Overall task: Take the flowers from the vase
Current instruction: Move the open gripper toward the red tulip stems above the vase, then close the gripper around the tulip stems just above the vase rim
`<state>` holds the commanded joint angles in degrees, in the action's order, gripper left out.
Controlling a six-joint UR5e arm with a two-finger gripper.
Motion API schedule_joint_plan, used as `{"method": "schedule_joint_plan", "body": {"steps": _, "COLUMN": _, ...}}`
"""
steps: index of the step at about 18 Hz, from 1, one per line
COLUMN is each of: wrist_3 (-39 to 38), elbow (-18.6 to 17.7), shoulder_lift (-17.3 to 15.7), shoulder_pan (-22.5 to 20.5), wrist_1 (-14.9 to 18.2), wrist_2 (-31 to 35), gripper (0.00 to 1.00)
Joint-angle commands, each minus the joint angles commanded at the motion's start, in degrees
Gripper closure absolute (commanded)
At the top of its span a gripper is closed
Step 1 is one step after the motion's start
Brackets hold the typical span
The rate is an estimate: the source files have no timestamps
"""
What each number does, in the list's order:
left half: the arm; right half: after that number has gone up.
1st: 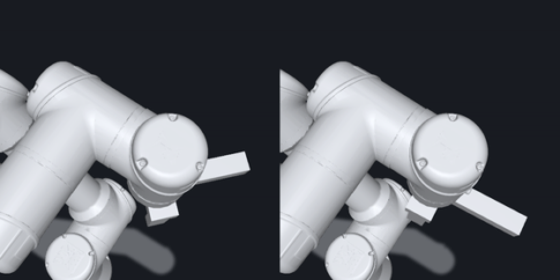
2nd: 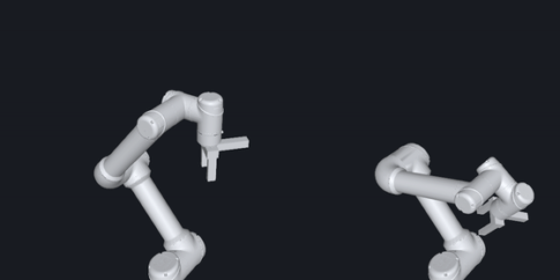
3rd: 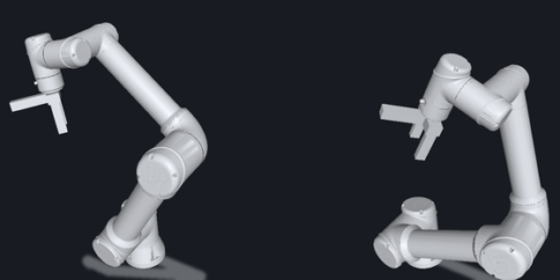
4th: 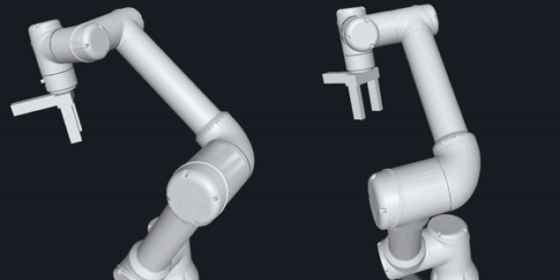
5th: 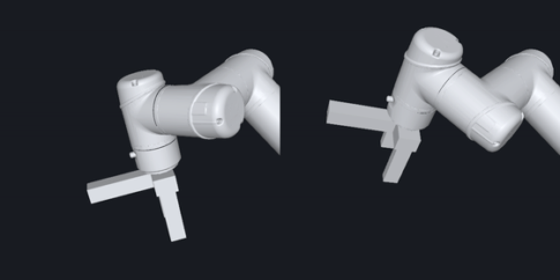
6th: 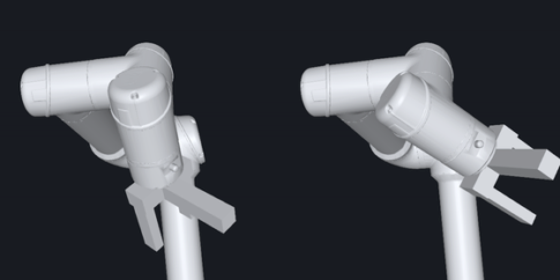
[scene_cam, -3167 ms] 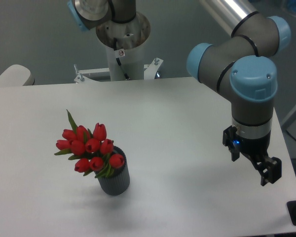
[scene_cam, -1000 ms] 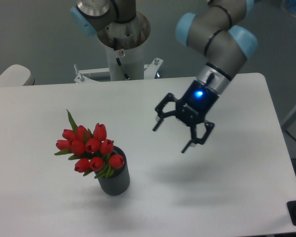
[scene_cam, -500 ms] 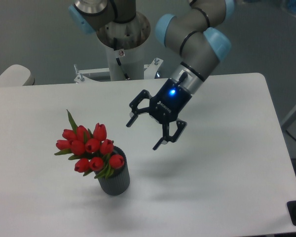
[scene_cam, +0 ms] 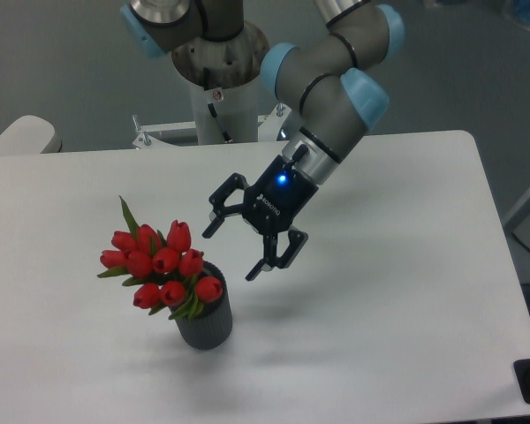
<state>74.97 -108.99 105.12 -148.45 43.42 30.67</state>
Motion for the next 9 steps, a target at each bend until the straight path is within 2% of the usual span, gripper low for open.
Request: {"method": "schedule_joint_plan", "body": {"steps": 9, "wrist_3": -1.1, "elbow": 0.1, "shoulder_lift": 1.2, "shoulder_pan": 1.3, "wrist_1": -0.3, "wrist_2": 0.0, "gripper": 0.0}}
